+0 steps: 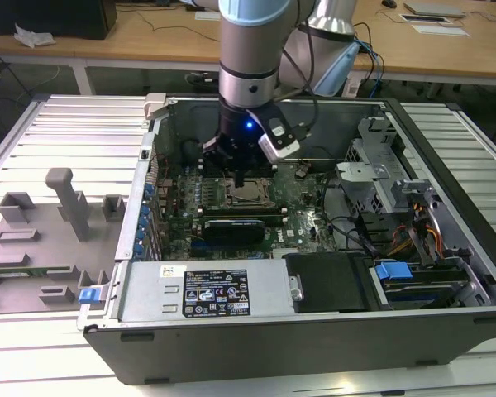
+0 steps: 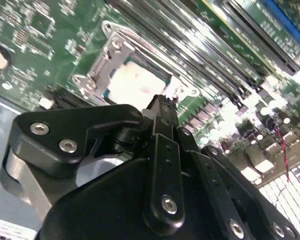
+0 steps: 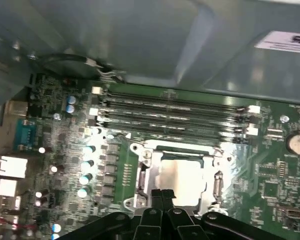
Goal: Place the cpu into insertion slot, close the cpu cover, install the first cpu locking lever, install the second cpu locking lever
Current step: 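Close the cpu cover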
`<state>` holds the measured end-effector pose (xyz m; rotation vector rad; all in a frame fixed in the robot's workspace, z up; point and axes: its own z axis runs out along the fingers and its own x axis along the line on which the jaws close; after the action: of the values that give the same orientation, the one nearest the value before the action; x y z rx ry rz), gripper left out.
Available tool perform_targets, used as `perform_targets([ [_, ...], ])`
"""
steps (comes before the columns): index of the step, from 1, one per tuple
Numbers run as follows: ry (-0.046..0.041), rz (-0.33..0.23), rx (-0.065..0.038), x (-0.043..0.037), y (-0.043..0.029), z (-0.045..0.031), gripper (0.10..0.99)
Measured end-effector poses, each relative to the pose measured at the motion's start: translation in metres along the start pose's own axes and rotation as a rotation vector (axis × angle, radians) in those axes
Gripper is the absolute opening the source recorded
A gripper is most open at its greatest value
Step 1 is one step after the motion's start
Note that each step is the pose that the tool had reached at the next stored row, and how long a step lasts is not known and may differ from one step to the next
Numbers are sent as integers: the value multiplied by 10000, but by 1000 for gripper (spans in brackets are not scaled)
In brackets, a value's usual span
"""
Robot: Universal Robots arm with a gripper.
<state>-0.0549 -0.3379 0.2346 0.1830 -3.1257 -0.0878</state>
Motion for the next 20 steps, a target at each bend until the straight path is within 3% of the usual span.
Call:
perform_targets([
  [5,114,8,29,-202,-23,-3,106],
  [7,133,9,42,-212,-16,-4,106],
  [10,138,9,71,-216,22,-86,106],
  [20,141,10,93,-217,29,-94,106],
])
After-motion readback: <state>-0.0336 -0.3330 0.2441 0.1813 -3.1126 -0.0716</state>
